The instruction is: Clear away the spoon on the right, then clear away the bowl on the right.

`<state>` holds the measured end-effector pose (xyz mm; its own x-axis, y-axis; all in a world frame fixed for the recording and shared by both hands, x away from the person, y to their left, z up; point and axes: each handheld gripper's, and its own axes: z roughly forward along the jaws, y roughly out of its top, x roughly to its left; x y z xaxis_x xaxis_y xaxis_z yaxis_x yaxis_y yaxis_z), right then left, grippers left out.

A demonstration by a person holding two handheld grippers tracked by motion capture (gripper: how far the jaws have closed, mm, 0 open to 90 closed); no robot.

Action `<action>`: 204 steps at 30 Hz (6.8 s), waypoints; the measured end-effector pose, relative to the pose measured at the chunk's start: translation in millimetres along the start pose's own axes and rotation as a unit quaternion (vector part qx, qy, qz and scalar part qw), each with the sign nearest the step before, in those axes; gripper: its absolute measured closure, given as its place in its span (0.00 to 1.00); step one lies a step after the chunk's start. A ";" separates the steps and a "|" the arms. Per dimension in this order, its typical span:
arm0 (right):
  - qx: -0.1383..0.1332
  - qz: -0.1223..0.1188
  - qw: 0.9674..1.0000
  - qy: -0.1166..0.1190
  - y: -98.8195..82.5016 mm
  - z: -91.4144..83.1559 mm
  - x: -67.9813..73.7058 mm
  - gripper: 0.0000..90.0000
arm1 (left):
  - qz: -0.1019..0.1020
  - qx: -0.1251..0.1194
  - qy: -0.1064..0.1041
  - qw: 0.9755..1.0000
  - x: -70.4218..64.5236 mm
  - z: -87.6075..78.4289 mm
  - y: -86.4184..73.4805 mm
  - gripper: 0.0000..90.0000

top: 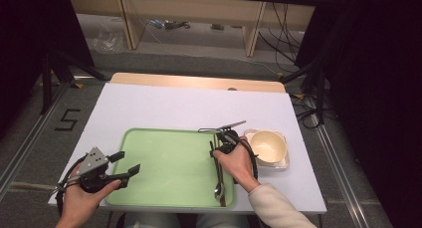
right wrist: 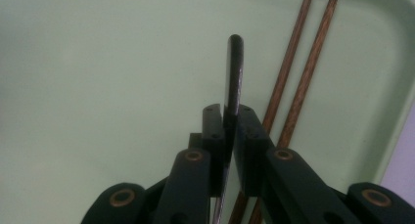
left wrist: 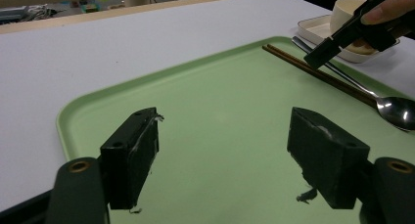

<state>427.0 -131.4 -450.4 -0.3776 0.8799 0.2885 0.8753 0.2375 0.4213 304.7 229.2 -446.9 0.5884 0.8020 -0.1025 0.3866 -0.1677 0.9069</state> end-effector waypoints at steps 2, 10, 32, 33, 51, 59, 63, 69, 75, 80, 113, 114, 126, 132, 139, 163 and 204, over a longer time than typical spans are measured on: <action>0.003 0.003 1.000 -0.002 -0.2 -0.2 0.3 0.94 | 0.002 0.000 0.000 1.000 0.2 -0.1 0.1 0.30; -0.010 0.005 1.000 0.022 -1.8 1.7 5.1 1.00 | 0.000 0.000 0.000 1.000 -0.1 0.3 0.0 0.30; -0.004 0.015 1.000 0.014 -4.1 16.1 6.3 0.94 | 0.002 0.000 -0.001 1.000 0.0 0.4 0.1 0.30; -0.003 0.017 1.000 0.014 -4.2 15.4 6.7 0.93 | 0.002 0.000 -0.002 1.000 0.0 0.4 0.1 0.30; 0.025 0.023 0.999 0.005 -4.3 12.6 2.8 0.92 | 0.002 0.000 -0.002 1.000 -0.2 0.3 0.2 0.30; 0.005 0.028 1.000 0.009 -0.7 4.7 1.7 0.89 | 0.003 0.000 -0.002 1.000 -0.1 0.4 0.2 0.30; 0.000 0.016 1.000 0.002 0.1 0.0 -0.6 0.93 | 0.003 0.001 -0.003 1.000 -0.3 0.4 0.2 0.30; 0.015 -0.001 1.000 -0.002 -1.4 -5.6 -1.1 1.00 | 0.004 0.001 -0.002 1.000 -0.4 0.4 0.4 0.30; 0.019 0.013 1.000 -0.010 0.3 -12.6 -2.2 0.98 | 0.003 0.000 -0.002 1.000 -0.3 0.4 0.5 0.30; 0.003 0.002 1.000 -0.027 6.1 -24.0 -11.9 0.91 | 0.003 0.000 -0.002 1.000 -0.1 0.5 0.5 0.30; -0.067 0.084 0.991 -0.075 21.8 -105.6 -115.6 0.67 | -0.006 0.001 -0.003 1.000 -0.5 2.1 -0.4 0.30; -0.064 0.093 0.990 -0.081 21.3 -107.3 -117.0 0.67 | -0.005 0.000 -0.003 1.000 -0.4 2.1 -0.3 0.30; -0.036 0.104 0.988 -0.109 14.4 -111.8 -145.1 0.67 | -0.007 -0.001 -0.002 1.000 -0.6 2.4 0.0 0.30; -0.023 0.121 0.986 -0.108 11.5 -113.7 -151.7 0.68 | -0.010 -0.001 0.000 1.000 -0.7 2.4 -0.1 0.30; -0.026 0.118 0.987 -0.105 11.1 -116.0 -153.2 0.67 | -0.001 0.001 -0.004 1.000 0.2 2.4 0.2 0.30; -0.013 0.099 0.986 -0.134 15.3 -124.5 -153.5 0.63 | -0.005 0.002 0.008 1.000 0.0 -4.9 -2.3 0.30; 0.048 0.095 0.992 -0.071 -1.9 -89.0 -190.7 0.95 | -0.001 0.011 -0.008 1.000 -2.2 6.5 1.0 0.31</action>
<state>470.5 -336.3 -429.7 -0.1623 0.9601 0.2275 0.9538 0.0936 0.2855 308.4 223.5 -448.4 0.5983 0.7937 -0.1103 0.4026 -0.1787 0.8977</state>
